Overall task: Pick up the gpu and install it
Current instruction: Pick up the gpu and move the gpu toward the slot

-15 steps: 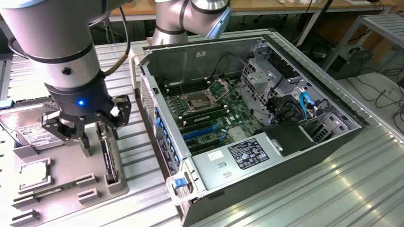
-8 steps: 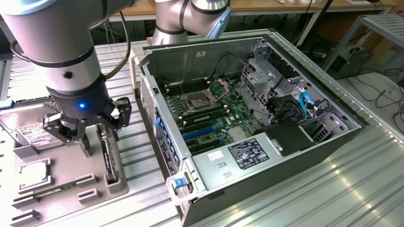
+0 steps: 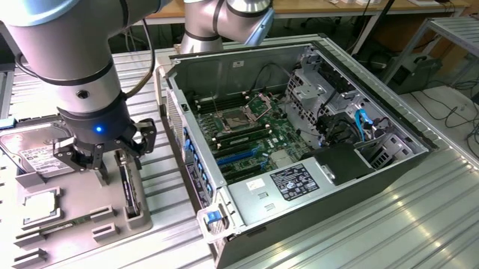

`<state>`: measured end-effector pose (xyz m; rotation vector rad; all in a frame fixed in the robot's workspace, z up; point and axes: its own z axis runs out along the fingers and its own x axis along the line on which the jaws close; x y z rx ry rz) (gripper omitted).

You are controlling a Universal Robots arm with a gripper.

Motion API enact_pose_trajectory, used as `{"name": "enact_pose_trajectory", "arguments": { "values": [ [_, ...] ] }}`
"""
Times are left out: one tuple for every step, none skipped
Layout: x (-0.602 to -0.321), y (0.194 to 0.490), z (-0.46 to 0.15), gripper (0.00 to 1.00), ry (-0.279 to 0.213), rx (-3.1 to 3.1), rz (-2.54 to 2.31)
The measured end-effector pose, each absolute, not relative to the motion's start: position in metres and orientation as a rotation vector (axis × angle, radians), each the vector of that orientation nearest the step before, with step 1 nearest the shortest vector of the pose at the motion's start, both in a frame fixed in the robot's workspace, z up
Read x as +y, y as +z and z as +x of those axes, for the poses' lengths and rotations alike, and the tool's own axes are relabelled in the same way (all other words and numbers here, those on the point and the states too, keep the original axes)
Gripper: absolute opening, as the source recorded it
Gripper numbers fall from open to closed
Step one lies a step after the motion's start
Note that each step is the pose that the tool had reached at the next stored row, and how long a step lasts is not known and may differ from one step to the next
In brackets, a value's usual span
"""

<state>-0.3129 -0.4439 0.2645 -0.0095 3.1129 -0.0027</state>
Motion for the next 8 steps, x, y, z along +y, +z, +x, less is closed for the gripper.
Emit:
{"name": "enact_pose_trajectory", "arguments": {
  "values": [
    [-0.444, 0.263, -0.313, 0.60, -0.003, 3.113, 0.000],
    [-0.444, 0.262, -0.313, 0.60, -0.003, 3.113, 0.013],
    [-0.444, 0.261, -0.313, 0.60, -0.003, 3.113, 0.026],
    [-0.444, 0.259, -0.313, 0.60, -0.004, 3.113, 0.036],
    [-0.444, 0.257, -0.313, 0.60, -0.004, 3.113, 0.042],
    [-0.444, 0.256, -0.313, 0.60, -0.005, 3.112, 0.047],
    [-0.444, 0.254, -0.313, 0.60, -0.005, 3.112, 0.049],
    [-0.444, 0.252, -0.313, 0.60, -0.005, 3.112, 0.050]
  ]
}}
